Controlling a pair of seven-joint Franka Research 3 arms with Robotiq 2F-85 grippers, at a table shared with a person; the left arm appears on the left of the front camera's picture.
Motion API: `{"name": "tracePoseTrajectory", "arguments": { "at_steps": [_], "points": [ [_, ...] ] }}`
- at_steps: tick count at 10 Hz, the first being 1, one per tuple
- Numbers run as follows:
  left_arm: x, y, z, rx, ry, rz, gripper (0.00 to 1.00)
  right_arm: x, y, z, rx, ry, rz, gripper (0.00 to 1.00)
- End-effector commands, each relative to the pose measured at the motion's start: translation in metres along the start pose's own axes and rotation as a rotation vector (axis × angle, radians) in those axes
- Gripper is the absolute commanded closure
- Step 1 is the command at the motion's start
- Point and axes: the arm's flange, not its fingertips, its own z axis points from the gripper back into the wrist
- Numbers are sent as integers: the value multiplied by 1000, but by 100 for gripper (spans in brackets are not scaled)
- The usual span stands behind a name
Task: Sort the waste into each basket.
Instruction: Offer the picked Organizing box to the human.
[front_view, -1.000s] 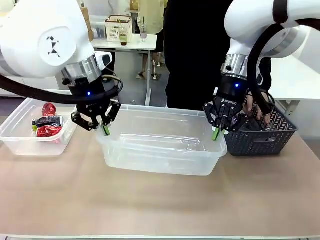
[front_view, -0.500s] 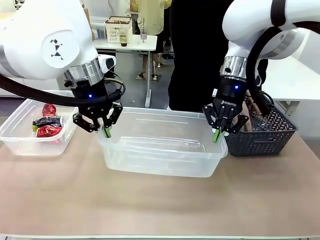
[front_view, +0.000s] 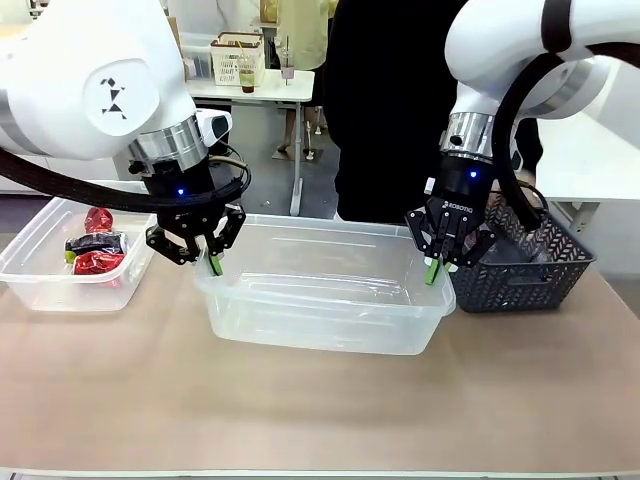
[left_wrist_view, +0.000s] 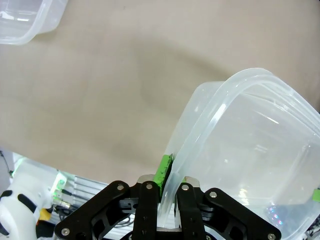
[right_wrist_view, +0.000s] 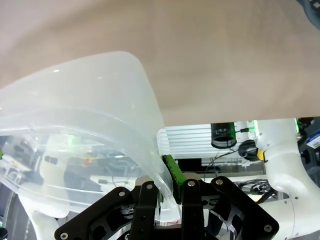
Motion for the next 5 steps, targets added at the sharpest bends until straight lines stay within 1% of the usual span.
{"name": "tracePoseTrajectory", "arguments": {
  "at_steps": [1,5],
  "points": [
    [6,2,5,-12,-11,55,100,-1,-2,3,14,10,-23,100],
    [6,2,5,-12,-11,55,100,-1,-2,3,14,10,-23,100]
  ]
}}
